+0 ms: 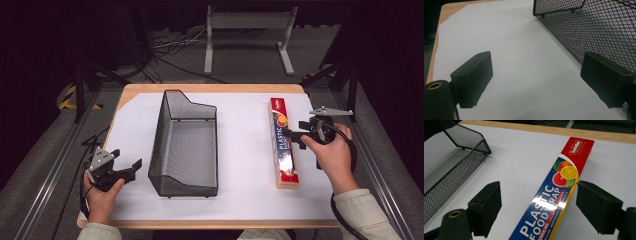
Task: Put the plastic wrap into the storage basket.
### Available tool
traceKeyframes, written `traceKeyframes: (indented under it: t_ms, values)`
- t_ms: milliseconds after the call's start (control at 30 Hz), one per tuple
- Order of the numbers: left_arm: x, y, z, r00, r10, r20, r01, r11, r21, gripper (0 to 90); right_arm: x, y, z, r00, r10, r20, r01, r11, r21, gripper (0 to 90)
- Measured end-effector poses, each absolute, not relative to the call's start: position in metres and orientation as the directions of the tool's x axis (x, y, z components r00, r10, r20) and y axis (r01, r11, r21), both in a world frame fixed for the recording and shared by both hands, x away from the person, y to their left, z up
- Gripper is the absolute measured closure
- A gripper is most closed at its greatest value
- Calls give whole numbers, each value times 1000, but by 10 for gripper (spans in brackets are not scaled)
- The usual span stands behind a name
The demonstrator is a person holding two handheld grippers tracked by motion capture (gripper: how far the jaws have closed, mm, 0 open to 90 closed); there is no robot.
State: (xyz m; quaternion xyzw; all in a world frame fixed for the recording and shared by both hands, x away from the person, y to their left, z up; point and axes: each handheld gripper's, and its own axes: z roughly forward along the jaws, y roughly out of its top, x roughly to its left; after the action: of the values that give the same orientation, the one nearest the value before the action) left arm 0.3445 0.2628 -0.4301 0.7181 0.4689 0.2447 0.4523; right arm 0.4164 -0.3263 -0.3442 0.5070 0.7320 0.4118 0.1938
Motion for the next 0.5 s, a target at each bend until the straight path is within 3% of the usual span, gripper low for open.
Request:
traceKeyframes:
  t_ms: [500]
  values:
    - [346, 263, -432, 442, 895, -61, 456, -165, 875, 115, 457, -301, -360, -176, 967, 185, 802, 32, 597, 198]
